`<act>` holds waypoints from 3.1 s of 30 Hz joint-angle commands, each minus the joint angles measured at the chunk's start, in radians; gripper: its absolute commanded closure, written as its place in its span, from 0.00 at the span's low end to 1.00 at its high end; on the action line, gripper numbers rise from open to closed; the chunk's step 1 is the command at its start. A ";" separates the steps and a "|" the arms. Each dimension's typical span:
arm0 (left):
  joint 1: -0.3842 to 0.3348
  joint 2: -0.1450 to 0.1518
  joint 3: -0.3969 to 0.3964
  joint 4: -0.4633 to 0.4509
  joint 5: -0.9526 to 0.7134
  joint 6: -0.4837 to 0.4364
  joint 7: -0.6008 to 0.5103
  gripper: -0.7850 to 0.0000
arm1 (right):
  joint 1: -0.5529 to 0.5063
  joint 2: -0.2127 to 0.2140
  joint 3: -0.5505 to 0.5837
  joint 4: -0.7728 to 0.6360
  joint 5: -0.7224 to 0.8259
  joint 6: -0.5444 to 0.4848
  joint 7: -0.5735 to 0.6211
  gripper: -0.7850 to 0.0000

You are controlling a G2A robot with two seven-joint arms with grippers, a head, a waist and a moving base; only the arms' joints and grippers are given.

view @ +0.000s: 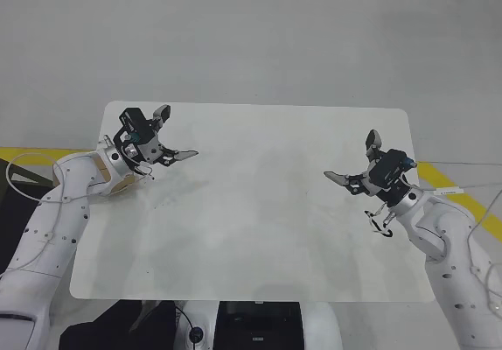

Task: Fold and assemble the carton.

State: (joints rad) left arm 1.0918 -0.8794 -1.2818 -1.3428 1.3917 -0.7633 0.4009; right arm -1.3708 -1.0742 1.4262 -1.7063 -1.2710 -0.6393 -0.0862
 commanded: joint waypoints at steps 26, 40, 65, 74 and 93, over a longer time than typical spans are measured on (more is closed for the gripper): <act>-0.002 0.000 -0.011 -0.001 0.030 0.064 -0.027 0.00 | 0.000 0.000 0.000 0.000 0.000 0.000 0.000 0.00; -0.013 0.000 -0.120 0.152 -0.338 -0.055 -0.128 0.00 | 0.000 0.000 0.000 0.000 0.000 0.000 0.000 0.00; -0.040 0.059 -0.367 0.535 -0.982 -0.186 -0.676 0.00 | 0.000 0.000 0.000 0.000 0.000 0.000 0.000 0.00; -0.040 0.059 -0.367 0.535 -0.982 -0.186 -0.676 0.00 | 0.000 0.000 0.000 0.000 0.000 0.000 0.000 0.00; -0.045 0.084 -0.430 0.581 -1.159 -0.122 -0.866 0.00 | 0.000 0.000 0.000 0.000 0.000 0.000 0.000 0.00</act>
State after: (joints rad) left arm 1.0531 -0.8014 -1.6974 -0.7810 0.2706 -0.8908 -0.4201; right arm -1.3708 -1.0742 1.4262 -1.7063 -1.2710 -0.6393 -0.0862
